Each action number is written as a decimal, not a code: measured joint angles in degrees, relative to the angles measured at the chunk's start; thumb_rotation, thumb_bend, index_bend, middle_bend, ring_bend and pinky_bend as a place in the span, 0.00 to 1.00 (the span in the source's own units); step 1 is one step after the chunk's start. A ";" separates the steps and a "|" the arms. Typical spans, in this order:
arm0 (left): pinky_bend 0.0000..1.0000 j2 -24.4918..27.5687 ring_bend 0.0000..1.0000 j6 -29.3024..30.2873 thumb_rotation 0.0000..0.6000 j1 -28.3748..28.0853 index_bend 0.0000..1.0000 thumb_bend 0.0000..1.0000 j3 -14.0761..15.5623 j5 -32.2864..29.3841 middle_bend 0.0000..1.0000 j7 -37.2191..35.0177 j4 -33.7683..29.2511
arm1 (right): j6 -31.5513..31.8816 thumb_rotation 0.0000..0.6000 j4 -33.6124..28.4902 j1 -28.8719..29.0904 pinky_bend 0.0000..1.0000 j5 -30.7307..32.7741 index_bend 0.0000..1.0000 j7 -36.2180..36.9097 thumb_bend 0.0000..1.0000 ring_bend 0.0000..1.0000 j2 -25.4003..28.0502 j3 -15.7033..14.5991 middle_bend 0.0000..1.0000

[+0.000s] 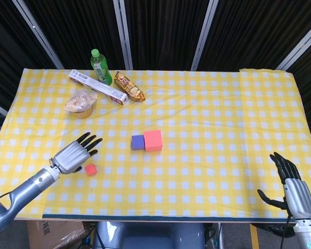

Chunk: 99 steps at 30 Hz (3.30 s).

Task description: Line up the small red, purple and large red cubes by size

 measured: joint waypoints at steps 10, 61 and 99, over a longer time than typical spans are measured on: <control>0.00 -0.55 0.00 -0.89 1.00 2.51 0.27 0.25 1.46 4.75 0.00 -4.69 4.38 | -0.10 1.00 -0.03 0.03 0.00 0.16 0.00 -0.24 0.31 0.00 -0.05 0.07 0.00; 0.00 -8.61 0.00 -8.28 1.00 4.02 0.51 0.43 -4.60 3.12 0.00 -3.41 9.22 | 0.60 1.00 -0.05 -0.34 0.00 -0.87 0.00 -0.19 0.31 0.00 -0.07 -0.25 0.00; 0.00 -27.70 0.00 12.57 1.00 -15.54 0.46 0.43 -30.19 -80.59 0.00 45.14 -3.84 | -0.63 1.00 -0.49 0.05 0.00 -0.86 0.00 2.11 0.31 0.00 0.89 -0.67 0.00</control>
